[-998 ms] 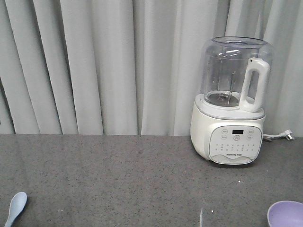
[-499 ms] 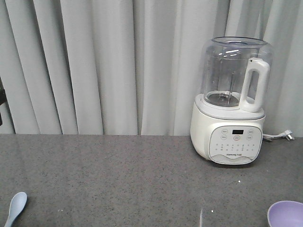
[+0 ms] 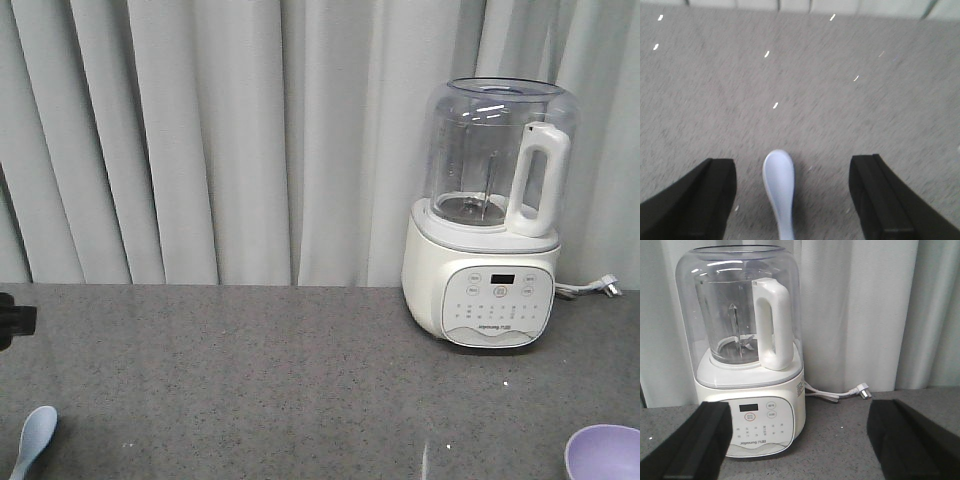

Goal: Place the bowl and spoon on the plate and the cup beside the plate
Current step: 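Lower the left gripper over the spoon and the right over the bowl, then grasp the spoon with left gripper and bowl rim with right gripper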

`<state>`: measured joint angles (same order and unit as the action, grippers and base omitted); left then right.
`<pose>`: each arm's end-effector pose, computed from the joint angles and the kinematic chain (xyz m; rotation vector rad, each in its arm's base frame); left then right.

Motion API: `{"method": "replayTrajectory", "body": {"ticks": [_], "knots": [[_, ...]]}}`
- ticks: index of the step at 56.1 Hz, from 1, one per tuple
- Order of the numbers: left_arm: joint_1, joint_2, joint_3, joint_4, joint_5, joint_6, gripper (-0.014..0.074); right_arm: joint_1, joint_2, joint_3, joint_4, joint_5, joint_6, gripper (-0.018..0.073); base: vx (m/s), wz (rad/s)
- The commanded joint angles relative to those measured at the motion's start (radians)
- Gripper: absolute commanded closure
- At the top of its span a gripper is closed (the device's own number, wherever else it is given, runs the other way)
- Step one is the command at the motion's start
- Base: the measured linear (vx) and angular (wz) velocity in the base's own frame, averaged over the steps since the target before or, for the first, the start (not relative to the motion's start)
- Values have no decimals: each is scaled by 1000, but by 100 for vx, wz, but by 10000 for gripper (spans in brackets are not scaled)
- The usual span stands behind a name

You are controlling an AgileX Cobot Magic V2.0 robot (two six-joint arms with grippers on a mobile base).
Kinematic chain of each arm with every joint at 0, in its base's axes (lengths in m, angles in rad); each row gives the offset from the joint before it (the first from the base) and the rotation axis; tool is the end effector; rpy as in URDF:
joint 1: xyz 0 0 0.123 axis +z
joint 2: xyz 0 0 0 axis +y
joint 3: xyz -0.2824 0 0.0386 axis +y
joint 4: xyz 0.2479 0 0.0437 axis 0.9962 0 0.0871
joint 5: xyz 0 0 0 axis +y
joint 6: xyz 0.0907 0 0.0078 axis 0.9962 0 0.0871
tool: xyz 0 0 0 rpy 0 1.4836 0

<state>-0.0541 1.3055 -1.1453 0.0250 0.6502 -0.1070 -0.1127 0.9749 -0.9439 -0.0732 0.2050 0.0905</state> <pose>0.2827 -0.0139 0.3489 -0.0457 2.2939 -0.0557 0.2111 -0.0253 0.4008 0.1240 1.7153 -0.0823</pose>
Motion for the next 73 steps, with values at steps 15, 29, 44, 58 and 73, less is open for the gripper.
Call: {"method": "replayTrajectory", "body": {"ticks": [15,29,44,58,73], "knots": [[1,179,-39,18,153,-10,23,-2,-16,-36,-4,-80,-7,24,0,0],[1,258,-39,-8,146,-11,24,-2,-16,-36,-4,-79,-7,24,0,0],[1,349,-39,0,117,-11,25,-2,-16,-36,-4,-71,-7,24,0,0],[1,384,-39,7,90,-11,115,-2,-16,-36,-4,-53,-7,24,0,0],[-1,385,-39,7,130,0,605,-2,-16,-36,-4,-52,-7,24,0,0]]}}
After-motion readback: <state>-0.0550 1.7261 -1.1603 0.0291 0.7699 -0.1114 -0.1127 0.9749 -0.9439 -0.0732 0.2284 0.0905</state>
